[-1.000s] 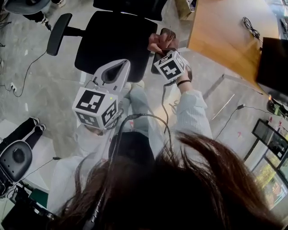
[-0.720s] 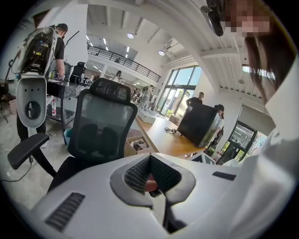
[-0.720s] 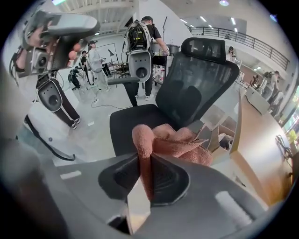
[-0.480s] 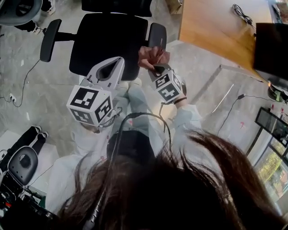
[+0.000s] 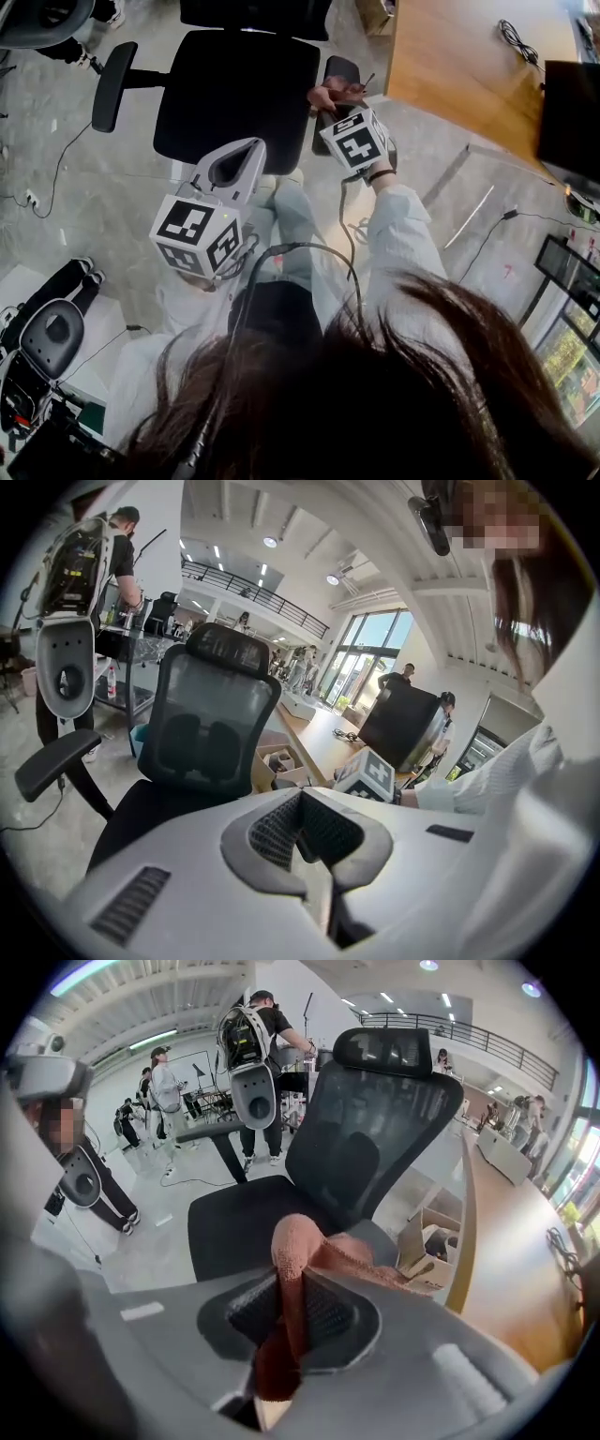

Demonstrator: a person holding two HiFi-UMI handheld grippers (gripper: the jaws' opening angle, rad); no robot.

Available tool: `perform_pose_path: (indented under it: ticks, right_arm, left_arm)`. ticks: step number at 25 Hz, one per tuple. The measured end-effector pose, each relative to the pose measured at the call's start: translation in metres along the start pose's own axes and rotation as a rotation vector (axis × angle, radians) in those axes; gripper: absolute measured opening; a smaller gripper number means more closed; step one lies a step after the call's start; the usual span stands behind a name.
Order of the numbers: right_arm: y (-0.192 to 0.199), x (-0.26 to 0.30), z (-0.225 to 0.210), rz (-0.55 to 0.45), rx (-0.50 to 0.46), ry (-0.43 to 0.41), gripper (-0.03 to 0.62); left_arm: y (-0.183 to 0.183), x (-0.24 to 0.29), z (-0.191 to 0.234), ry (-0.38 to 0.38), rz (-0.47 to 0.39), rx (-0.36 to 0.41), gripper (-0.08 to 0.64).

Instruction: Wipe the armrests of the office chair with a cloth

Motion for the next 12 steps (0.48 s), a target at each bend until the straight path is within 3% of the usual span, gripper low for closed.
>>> perform_pose_path:
  ticks: [5, 9, 12]
  right_arm:
    - [-0.023, 0.028, -0.036, 0.006, 0.023, 0.032, 0.046]
    - [-0.034, 0.044, -0.060, 0.014, -0.053, 0.094, 0.046]
    - [-0.039, 0.053, -0.068, 0.019, -0.044, 0.119, 0.046]
  left_arm:
    - [-0.002, -0.006, 0.006, -0.042, -0.006, -0.012, 0.003]
    - [-0.001, -0.010, 0.013, -0.067, -0.010, -0.013, 0.003]
    - [0.001, -0.014, 0.018, -0.076, -0.007, -0.009, 0.003]
Point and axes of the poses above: the fingertips, and each gripper's own axes: x forward along the fingers, z to its left, y out of its underside, the point moved 7 cm from there along -x, backward along the fingers, and after that the axes turned 13 degrees about -z, right-handed, at the moved point
